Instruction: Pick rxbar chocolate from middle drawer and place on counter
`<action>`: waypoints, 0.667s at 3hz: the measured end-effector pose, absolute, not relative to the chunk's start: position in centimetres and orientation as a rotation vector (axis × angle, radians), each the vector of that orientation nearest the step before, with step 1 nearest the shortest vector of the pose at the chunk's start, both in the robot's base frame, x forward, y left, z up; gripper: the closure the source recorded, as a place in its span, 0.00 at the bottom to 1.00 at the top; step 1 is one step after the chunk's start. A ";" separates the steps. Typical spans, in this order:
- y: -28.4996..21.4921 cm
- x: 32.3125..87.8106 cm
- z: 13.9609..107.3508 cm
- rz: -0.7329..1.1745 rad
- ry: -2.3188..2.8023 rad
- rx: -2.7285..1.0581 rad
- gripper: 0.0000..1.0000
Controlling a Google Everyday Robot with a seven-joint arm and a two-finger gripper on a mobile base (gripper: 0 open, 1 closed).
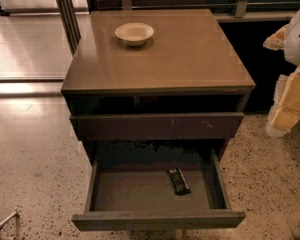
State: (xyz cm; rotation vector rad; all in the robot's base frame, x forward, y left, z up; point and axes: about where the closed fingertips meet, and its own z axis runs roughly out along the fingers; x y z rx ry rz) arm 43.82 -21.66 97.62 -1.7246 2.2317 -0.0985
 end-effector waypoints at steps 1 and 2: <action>-21.7 43.8 97.6 -0.099 2.232 -1.725 0.00; -21.7 43.8 97.6 -0.099 2.232 -1.725 0.18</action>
Offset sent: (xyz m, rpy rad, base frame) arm 0.0000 0.0000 0.0000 0.0000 0.0000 0.0000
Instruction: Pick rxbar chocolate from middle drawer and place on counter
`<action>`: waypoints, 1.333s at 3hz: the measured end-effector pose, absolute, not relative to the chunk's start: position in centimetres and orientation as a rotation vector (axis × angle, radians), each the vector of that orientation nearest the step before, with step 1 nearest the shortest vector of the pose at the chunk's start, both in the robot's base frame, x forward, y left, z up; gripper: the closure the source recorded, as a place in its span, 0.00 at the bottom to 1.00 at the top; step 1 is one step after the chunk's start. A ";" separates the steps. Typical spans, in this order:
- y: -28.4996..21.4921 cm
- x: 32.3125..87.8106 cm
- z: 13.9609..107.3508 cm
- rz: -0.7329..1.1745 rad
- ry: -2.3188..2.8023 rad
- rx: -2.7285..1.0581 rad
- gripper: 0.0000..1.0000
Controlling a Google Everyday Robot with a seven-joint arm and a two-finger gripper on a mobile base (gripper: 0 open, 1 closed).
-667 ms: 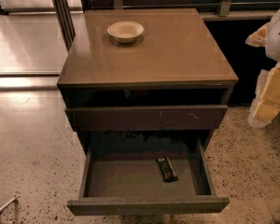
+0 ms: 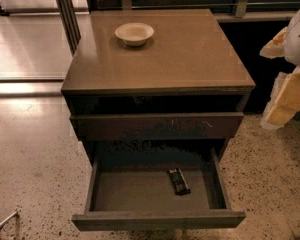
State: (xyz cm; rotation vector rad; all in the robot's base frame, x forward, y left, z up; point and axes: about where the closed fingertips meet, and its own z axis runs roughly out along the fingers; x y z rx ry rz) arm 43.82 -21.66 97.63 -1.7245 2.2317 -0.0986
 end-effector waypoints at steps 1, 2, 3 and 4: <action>-21.5 44.1 96.8 -0.101 2.228 -1.713 0.42; -20.7 45.5 88.8 -0.034 2.244 -1.639 0.73; -19.5 47.5 81.9 0.070 2.249 -1.605 0.96; -18.3 48.2 75.6 0.202 2.284 -1.585 1.00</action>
Offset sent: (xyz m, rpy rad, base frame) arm 0.0445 0.0172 -0.1691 0.1400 -0.0252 -0.0907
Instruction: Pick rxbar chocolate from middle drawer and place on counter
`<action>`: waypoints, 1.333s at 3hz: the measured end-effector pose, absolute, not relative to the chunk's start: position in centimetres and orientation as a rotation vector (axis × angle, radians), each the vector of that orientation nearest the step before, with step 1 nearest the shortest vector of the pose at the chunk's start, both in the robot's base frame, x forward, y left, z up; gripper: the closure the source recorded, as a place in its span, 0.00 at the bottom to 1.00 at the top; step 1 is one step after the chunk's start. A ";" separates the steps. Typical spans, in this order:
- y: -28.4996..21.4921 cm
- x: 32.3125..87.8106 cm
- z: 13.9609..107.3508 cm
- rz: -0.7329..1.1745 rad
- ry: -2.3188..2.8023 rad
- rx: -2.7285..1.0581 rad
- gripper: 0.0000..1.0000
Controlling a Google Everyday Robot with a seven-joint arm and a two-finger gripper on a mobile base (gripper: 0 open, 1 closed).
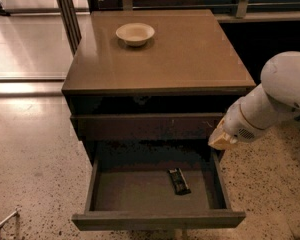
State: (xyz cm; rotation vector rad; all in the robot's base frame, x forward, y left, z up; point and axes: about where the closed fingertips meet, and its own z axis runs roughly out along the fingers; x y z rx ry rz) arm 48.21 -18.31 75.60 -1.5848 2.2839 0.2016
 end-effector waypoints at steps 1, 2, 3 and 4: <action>-18.3 48.3 74.7 0.219 2.291 -1.584 1.00; -18.5 48.3 74.1 0.212 2.285 -1.585 1.00; -18.5 48.4 69.5 0.215 2.265 -1.577 1.00; -17.4 50.3 64.2 0.223 2.207 -1.528 1.00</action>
Offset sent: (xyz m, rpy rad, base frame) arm 0.0020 -0.0066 -0.0308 0.0053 -0.0100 0.0026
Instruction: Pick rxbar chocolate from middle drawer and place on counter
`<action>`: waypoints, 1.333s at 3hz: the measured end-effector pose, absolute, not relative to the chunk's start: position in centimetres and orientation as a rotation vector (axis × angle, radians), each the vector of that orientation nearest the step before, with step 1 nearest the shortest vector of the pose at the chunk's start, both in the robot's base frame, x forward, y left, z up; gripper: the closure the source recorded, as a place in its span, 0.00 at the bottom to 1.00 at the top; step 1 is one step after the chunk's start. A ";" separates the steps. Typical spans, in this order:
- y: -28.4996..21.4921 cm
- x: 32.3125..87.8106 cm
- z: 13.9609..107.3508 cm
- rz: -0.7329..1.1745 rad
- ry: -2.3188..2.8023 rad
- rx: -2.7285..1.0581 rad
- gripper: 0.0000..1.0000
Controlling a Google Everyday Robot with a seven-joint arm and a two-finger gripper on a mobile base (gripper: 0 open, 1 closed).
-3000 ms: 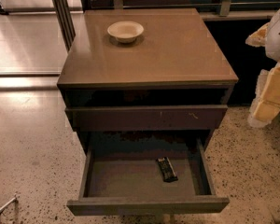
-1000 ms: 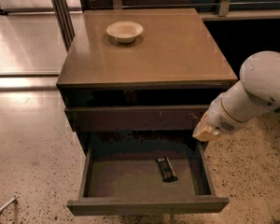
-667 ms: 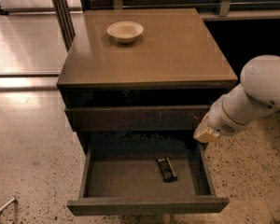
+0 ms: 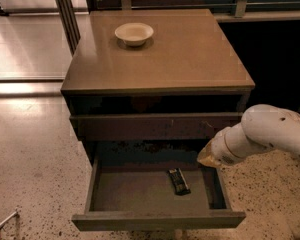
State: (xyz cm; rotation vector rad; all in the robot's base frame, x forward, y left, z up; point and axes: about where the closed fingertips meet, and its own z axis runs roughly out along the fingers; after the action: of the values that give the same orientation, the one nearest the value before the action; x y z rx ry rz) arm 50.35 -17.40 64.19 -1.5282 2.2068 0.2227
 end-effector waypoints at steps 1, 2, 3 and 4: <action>-16.2 53.6 59.3 0.230 2.143 -1.478 1.00; -15.4 55.8 53.8 0.281 2.160 -1.442 1.00; -15.1 55.6 51.8 0.318 2.178 -1.438 1.00; -15.1 55.6 51.8 0.316 2.177 -1.438 1.00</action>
Offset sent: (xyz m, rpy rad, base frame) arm 0.0831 0.0255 -0.1844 0.1328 0.0353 -0.0669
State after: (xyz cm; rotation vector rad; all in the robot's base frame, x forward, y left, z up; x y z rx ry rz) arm 55.63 -15.09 51.83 -1.4385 2.1770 0.3165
